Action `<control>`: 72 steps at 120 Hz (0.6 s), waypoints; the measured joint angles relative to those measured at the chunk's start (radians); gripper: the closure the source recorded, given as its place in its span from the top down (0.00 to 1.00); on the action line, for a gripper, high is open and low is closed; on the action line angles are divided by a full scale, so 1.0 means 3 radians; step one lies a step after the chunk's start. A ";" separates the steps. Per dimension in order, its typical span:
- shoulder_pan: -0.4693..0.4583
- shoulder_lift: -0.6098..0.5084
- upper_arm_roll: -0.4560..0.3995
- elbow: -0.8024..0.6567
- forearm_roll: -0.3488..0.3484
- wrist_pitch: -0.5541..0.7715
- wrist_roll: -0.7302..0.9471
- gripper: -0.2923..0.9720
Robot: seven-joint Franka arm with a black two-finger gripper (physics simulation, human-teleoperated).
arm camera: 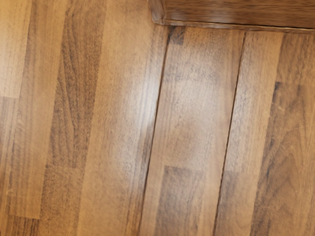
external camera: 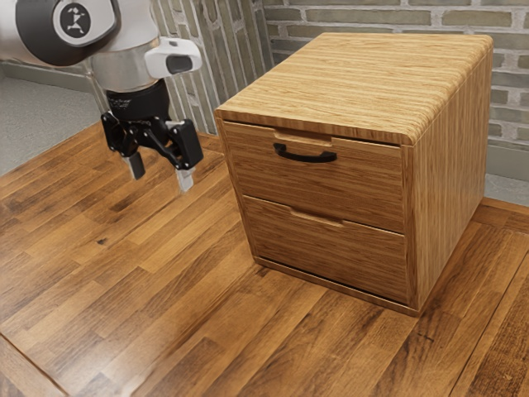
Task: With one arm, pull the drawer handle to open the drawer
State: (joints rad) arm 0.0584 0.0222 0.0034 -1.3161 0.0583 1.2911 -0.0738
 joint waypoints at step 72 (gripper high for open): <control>-0.0219 -0.0136 -0.0051 0.0590 -0.0158 0.0491 -0.1995 0.77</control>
State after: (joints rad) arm -0.0074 -0.0186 -0.0121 -1.1390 0.0108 1.4385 -0.6724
